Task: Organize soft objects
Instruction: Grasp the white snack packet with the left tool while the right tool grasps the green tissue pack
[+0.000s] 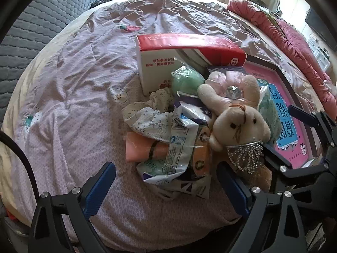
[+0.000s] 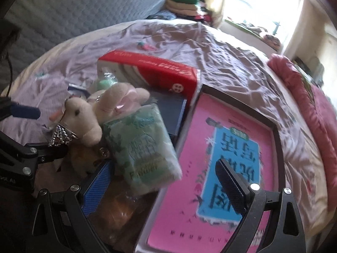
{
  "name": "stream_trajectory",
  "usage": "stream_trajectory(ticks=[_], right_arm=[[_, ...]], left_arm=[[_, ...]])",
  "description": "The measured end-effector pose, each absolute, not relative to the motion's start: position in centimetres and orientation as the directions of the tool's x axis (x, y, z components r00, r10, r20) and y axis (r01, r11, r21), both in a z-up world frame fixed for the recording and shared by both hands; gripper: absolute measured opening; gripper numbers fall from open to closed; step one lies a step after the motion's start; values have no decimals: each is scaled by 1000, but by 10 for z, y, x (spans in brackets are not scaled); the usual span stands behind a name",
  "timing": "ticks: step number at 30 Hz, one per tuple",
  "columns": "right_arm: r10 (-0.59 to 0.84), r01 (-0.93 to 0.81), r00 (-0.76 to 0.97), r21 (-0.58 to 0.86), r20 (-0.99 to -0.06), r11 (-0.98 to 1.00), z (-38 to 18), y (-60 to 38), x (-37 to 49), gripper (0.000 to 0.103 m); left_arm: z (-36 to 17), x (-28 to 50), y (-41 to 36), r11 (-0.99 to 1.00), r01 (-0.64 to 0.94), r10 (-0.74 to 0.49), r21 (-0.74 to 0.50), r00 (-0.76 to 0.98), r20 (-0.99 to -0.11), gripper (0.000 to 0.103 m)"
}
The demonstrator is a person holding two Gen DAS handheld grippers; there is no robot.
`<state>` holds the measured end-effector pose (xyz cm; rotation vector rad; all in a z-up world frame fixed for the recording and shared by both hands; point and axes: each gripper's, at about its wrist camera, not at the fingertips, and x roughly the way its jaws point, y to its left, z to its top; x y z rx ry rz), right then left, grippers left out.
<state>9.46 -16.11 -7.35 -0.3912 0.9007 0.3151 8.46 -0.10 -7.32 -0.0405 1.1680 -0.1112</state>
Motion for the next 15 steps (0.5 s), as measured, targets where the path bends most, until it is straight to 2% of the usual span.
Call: stream_trajectory(ticks=[2,4,6,7,9,10,15], right_arm=[[108,-433,597,-206,-795,877,-74,-158,96,96],[131,-441,596,-187,-792,878,-72,-157,97,86],[187,-456,566,-116,-803,882,-71,-159,100,61],[206,-456,555,-87,-806,886,-71,-161,101,58],[212,-443,551,-68,-807,894,-70,-162,101,58],[218,-439,548,-56,-807,897,-69,-163,101,57],[305,-408,538,73,-786,910,-60,-175,93,53]], left_arm=[[-76,87,1,992,68,-123,-105,379,-917,89],[-77,88,4,989,72,-145,-128,373,-916,83],[-78,89,6,986,72,-169,-153,372,-913,78],[-78,90,7,984,73,-180,-164,372,-911,74],[-79,91,6,979,85,-204,-186,363,-909,66],[-79,91,6,976,88,-217,-199,359,-908,58],[-77,89,16,949,82,-314,-305,358,-879,52]])
